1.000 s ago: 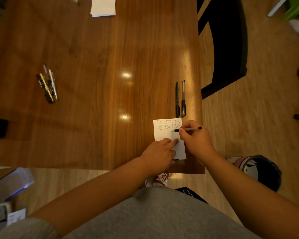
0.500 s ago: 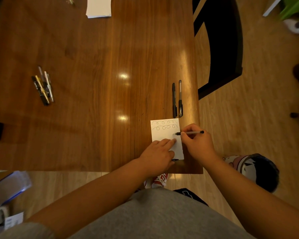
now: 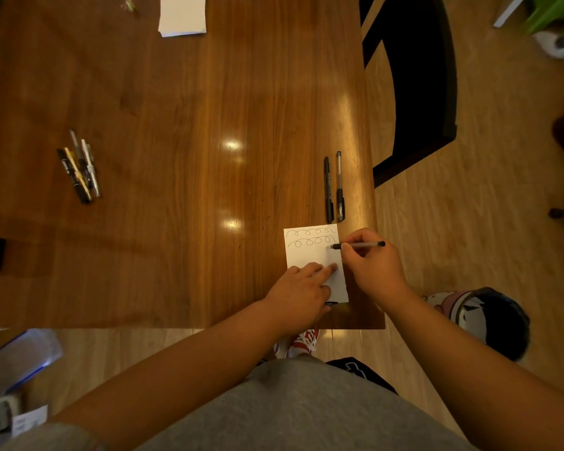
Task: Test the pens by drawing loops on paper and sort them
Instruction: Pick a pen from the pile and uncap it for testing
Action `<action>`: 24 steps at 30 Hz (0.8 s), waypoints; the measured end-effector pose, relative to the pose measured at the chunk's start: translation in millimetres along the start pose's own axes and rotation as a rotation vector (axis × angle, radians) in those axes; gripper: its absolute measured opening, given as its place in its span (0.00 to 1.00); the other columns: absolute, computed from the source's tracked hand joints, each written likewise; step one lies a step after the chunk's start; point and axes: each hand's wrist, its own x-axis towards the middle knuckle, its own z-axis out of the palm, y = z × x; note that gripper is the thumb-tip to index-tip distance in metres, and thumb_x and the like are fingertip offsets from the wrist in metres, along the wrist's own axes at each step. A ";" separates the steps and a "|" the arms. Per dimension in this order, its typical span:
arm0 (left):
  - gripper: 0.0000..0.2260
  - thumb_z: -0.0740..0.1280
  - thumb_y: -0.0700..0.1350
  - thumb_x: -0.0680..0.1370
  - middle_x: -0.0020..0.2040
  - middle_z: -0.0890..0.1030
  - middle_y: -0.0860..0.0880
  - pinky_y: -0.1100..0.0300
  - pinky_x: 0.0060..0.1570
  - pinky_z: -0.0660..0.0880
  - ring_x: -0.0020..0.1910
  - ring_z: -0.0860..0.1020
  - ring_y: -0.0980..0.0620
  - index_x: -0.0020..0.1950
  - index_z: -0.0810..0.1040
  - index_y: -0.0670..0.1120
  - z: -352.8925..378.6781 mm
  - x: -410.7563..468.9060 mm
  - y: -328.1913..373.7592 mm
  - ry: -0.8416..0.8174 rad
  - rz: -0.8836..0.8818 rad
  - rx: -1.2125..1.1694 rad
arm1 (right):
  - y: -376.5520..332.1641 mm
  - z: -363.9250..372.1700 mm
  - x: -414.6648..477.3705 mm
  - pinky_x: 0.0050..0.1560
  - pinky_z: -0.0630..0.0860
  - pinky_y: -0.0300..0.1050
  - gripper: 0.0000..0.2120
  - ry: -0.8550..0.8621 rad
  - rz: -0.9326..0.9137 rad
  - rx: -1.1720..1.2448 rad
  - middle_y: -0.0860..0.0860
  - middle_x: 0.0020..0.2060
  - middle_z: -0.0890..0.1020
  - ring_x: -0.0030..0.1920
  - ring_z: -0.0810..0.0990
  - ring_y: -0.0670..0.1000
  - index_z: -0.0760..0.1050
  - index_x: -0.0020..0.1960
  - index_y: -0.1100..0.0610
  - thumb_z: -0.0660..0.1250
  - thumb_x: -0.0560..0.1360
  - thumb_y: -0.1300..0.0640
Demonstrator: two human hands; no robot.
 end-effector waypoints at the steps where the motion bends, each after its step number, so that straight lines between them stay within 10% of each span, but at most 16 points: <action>1: 0.19 0.58 0.56 0.81 0.78 0.58 0.45 0.47 0.65 0.64 0.73 0.60 0.42 0.64 0.76 0.46 -0.3 0.0 0.1 0.000 0.000 -0.002 | 1.0 -0.8 -0.1 0.35 0.74 0.35 0.02 0.007 0.003 -0.001 0.41 0.40 0.80 0.41 0.80 0.44 0.77 0.48 0.49 0.67 0.77 0.55; 24: 0.17 0.59 0.56 0.80 0.78 0.60 0.46 0.46 0.69 0.60 0.74 0.58 0.43 0.59 0.80 0.47 -0.5 2.3 -3.5 0.041 0.024 -0.016 | 6.7 -7.1 -5.0 0.37 0.78 0.38 0.02 0.060 0.055 0.012 0.45 0.40 0.82 0.41 0.82 0.46 0.77 0.47 0.48 0.67 0.78 0.54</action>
